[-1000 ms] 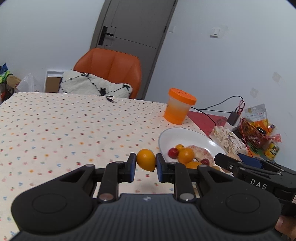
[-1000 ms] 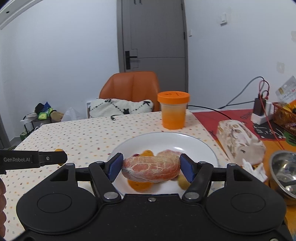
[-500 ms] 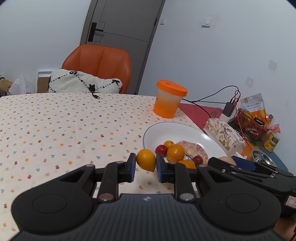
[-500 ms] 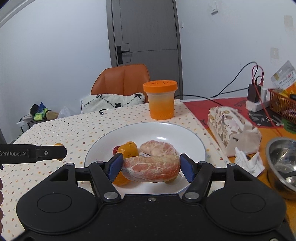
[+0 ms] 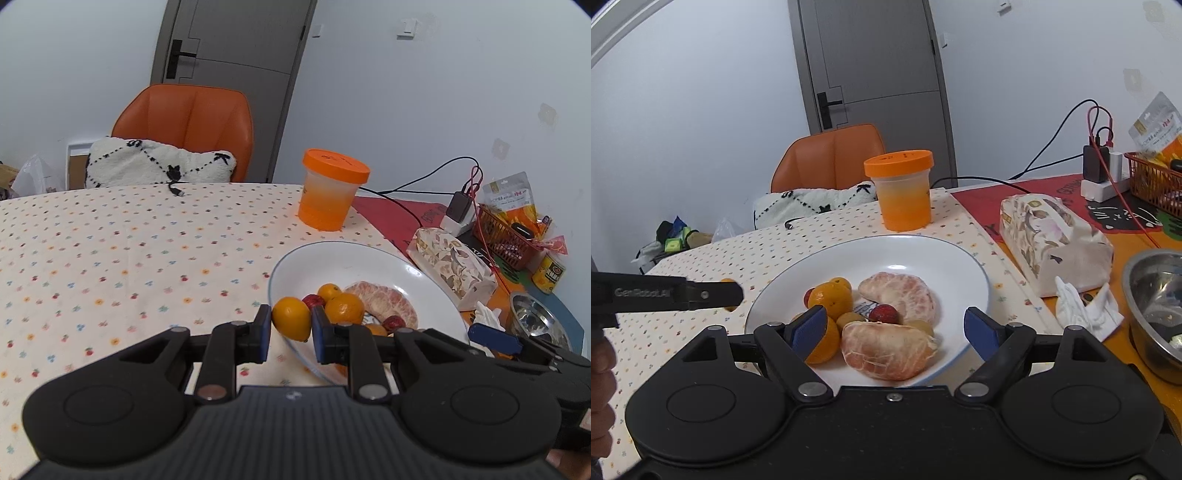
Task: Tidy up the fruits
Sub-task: 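Open both tools to release the mandarin and pomelo segment onto the plate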
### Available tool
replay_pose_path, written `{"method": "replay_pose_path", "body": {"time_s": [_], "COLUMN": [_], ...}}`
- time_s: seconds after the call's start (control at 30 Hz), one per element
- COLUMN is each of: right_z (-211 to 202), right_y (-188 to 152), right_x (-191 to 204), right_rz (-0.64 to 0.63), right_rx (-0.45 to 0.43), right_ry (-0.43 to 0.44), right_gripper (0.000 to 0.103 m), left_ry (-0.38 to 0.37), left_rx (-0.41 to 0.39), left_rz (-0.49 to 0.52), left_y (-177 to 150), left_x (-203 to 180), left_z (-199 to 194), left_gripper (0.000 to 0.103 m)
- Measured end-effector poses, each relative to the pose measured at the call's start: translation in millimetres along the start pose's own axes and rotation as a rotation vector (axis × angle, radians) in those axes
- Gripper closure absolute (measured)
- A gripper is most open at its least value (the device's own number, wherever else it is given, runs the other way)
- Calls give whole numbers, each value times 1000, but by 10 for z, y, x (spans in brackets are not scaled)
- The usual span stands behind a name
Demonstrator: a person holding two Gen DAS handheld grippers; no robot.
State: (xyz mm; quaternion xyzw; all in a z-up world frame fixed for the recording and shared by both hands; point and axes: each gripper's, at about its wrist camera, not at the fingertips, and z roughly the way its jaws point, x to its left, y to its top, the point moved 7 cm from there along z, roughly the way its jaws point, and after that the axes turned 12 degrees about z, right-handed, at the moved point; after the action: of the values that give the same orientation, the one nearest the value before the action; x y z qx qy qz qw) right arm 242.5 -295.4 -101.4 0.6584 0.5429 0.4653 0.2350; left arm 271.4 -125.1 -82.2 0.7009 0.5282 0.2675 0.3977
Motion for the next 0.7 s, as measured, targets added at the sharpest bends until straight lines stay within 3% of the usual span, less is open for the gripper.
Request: {"method": "replay_pose_path", "body": {"time_s": [0.17,0.43,0.6,0.7], "right_z": [-43,-39,-65,-99], "right_y": [20,-6,-22,-29], "right_x": [-35,-22,71,121], "right_rz": [13,17,6,3], "right_rx": [-7,0,2,2], "right_ry": [5,9,19,25], "right_gripper": [22,22,18,18], "left_ry": [6,44,95,116], "left_rx": [-2,13,5,9], "left_rz": [0,-1,-2,-9], "left_y": [71,31,11,-10], "left_x": [-66,37,135,207], "left_z": [72,31,-81,-140], "left_gripper": [79,49,20,15]}}
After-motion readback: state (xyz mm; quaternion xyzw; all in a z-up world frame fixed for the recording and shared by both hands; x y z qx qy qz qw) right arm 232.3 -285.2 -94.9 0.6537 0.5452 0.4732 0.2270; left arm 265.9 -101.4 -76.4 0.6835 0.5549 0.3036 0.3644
